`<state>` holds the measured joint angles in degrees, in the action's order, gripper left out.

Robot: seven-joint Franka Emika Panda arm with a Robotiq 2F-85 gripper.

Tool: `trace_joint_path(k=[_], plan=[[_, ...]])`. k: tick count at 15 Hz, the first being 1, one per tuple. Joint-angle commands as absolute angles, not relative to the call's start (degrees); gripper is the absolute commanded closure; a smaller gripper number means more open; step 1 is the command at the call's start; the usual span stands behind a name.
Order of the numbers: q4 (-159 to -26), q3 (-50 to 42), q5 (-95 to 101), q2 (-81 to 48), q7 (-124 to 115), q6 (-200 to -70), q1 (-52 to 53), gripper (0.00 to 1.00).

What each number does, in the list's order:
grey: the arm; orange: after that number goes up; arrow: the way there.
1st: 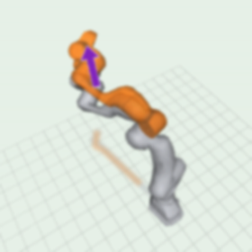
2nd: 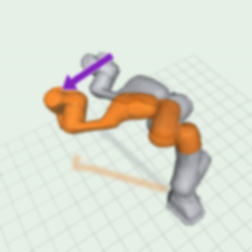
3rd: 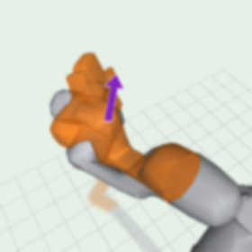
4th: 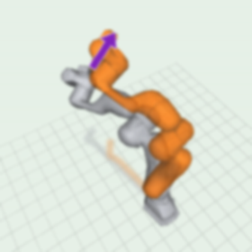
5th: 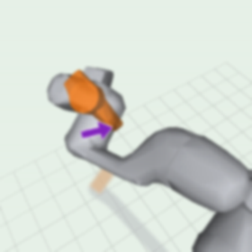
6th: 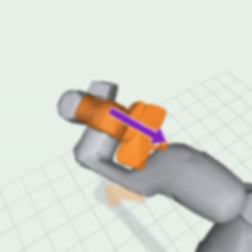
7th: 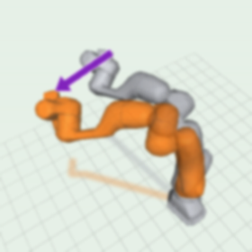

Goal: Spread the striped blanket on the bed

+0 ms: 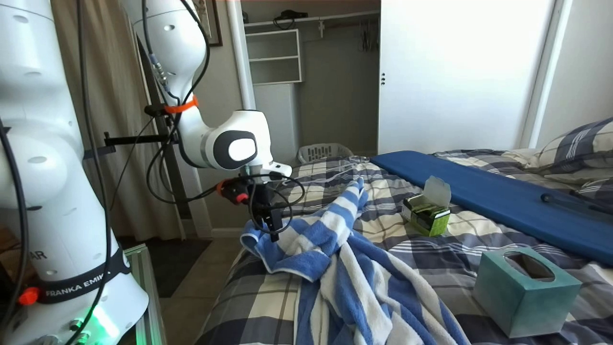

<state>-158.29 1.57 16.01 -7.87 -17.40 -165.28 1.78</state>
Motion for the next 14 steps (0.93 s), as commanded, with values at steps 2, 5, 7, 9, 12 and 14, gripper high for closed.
trace_joint_path(k=[2, 5, 7, 9, 12, 14], plan=[[-156.56, -2.9, 23.85, -10.81, -25.63, -167.57, 4.32, 0.0], [-155.35, -5.27, 28.21, -11.69, -29.06, -167.86, 5.86, 0.01], [-154.77, -5.4, 28.63, -12.56, -29.35, -168.88, 6.22, 0.0], [-154.23, -4.84, 27.85, -13.6, -28.66, -169.47, 6.33, 0.0], [-153.3, -4.94, 27.69, -15.4, -28.42, -169.88, 7.15, 0.0], [-152.87, -4.98, 27.44, -16.14, -28.57, -169.16, 7.76, 0.28]])
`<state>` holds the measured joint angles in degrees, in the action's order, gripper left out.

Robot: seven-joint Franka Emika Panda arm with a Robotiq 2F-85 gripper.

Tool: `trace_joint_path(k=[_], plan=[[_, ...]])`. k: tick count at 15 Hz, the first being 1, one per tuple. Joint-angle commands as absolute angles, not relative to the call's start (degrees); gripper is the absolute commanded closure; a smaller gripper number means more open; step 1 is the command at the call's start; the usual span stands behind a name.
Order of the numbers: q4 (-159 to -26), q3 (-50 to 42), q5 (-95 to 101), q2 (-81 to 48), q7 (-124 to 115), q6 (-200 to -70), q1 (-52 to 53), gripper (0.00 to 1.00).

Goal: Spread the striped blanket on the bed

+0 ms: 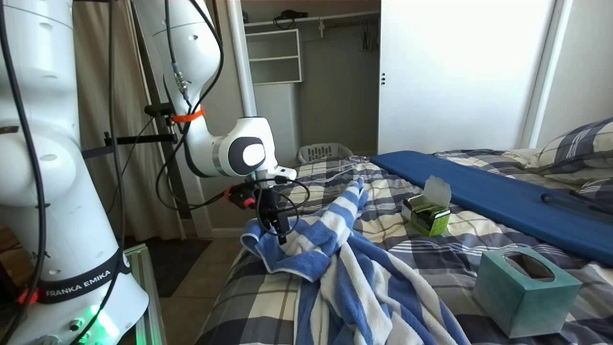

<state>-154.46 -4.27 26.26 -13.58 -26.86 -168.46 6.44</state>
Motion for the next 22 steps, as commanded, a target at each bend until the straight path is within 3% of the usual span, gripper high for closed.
trace_joint_path(k=[1, 6, 10, 16, 22], plan=[[-152.74, -4.98, 27.27, -16.19, -28.66, -168.78, 8.05, 0.34], [-153.43, -3.79, 25.25, -13.25, -30.24, -163.95, 9.19, 0.69], [-153.87, 2.13, 17.52, -13.14, -25.47, -164.75, 5.84, 0.98], [-152.62, 13.25, -8.54, -6.36, -6.41, -164.83, 1.05, 0.99], [-142.09, 11.68, -24.51, 3.25, 9.91, -159.78, 5.01, 0.99]])
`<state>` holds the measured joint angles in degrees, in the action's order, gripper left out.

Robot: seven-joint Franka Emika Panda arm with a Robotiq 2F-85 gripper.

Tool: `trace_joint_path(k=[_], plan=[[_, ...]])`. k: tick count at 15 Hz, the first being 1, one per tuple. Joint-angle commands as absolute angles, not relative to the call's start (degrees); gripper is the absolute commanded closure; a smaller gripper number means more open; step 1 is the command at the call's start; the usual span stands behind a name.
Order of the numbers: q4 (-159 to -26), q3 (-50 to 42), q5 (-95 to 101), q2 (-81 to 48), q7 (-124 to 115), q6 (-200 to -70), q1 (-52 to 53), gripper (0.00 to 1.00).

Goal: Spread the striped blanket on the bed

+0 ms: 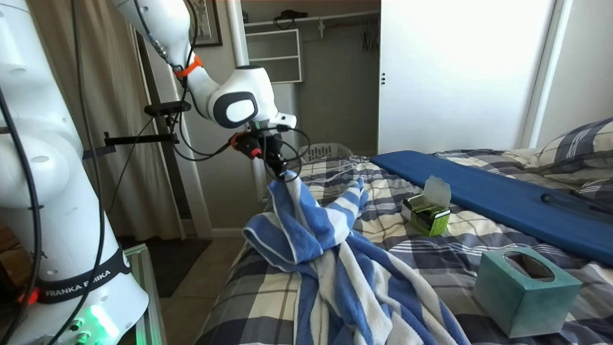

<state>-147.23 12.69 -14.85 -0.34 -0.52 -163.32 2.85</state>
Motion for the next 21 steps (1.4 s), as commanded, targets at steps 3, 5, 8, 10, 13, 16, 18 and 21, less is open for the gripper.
trace_joint_path(k=[3, 5, 8, 10, 13, 16, 18, 21], plan=[[-134.36, 10.51, -35.98, 3.36, 22.33, -157.07, 7.36, 0.99], [-136.77, 9.91, -31.64, 3.8, 17.4, -158.97, 7.96, 0.96], [-135.13, 9.73, -33.18, 3.66, 19.5, -158.06, 8.12, 0.96], [-135.12, 9.69, -33.21, 3.49, 19.67, -158.05, 8.1, 0.96], [-135.12, 9.71, -33.24, 3.4, 19.78, -158.05, 8.12, 0.99], [-124.78, 12.54, -41.83, -3.9, 30.3, -153.72, 9.57, 0.99], [-117.97, 13.82, -43.41, -9.36, 32.41, -151.56, 11.44, 0.99], [-108.49, 18.38, -50.02, -17.59, 39.59, -149.92, 9.98, 0.99]])
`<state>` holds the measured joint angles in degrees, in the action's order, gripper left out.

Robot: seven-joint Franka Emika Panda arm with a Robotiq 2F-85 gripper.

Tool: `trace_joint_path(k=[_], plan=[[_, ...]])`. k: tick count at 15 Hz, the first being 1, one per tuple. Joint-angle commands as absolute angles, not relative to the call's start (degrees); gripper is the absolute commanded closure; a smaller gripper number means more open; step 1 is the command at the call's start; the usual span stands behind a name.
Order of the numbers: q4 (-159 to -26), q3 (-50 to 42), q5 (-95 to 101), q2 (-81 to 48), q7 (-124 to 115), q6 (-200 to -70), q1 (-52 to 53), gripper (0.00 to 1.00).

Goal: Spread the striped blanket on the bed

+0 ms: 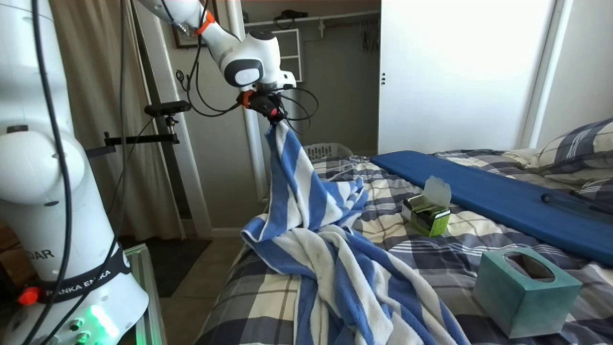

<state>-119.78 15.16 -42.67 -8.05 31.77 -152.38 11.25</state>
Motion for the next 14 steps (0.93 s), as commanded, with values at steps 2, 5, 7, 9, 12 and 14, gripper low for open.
trace_joint_path(k=[2, 5, 7, 9, 12, 14], plan=[[-102.33, 21.23, -54.33, -23.52, 44.23, -150.39, 8.64, 0.99], [-93.27, 24.62, -60.85, -31.89, 51.62, -151.47, 7.23, 0.99], [-87.12, 26.01, -63.58, -37.18, 56.74, -150.44, 6.99, 0.99], [-92.81, 23.03, -61.49, -32.81, 53.38, -151.48, 8.77, 0.96], [-89.07, 23.61, -61.93, -36.2, 54.71, -151.22, 8.66, 0.96], [-88.52, 23.72, -62.0, -36.4, 54.72, -151.17, 8.68, 0.96]])
